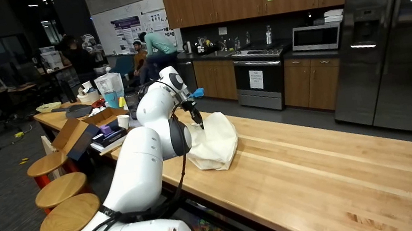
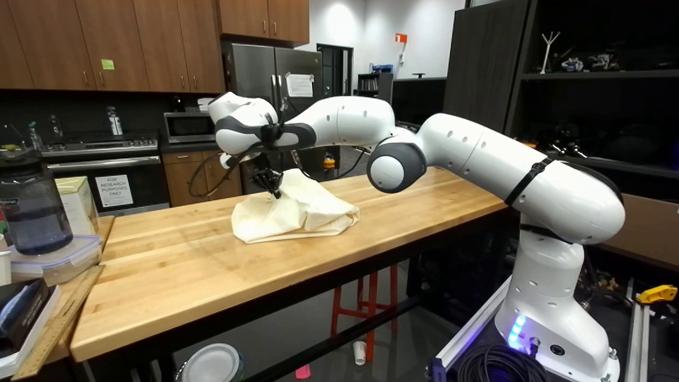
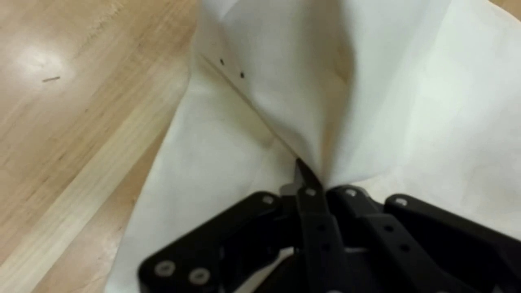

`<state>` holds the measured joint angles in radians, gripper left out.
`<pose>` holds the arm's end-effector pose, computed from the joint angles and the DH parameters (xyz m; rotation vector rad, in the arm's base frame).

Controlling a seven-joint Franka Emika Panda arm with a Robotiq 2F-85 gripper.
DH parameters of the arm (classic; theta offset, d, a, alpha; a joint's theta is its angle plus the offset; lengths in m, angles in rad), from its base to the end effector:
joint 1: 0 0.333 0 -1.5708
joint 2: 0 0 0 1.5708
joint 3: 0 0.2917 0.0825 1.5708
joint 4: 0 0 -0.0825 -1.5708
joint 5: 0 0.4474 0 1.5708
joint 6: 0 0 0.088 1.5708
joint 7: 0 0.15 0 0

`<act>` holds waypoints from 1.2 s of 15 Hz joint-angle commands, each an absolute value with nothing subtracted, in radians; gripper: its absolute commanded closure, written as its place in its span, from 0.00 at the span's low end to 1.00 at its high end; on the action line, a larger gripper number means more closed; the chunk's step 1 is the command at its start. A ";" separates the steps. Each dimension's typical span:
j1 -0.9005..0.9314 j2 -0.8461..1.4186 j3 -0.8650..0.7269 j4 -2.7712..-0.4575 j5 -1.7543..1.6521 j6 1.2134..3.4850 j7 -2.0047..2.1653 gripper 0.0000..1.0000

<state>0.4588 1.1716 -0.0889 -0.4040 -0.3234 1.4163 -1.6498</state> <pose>0.7621 0.2848 0.3025 1.4907 2.4340 -0.5221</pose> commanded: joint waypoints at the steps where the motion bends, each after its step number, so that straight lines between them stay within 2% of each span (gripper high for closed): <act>1: 0.417 1.146 -0.107 -0.433 -0.329 1.427 -1.663 0.99; 18: 0.008 1.141 -0.114 -0.437 -0.235 1.335 -1.386 0.99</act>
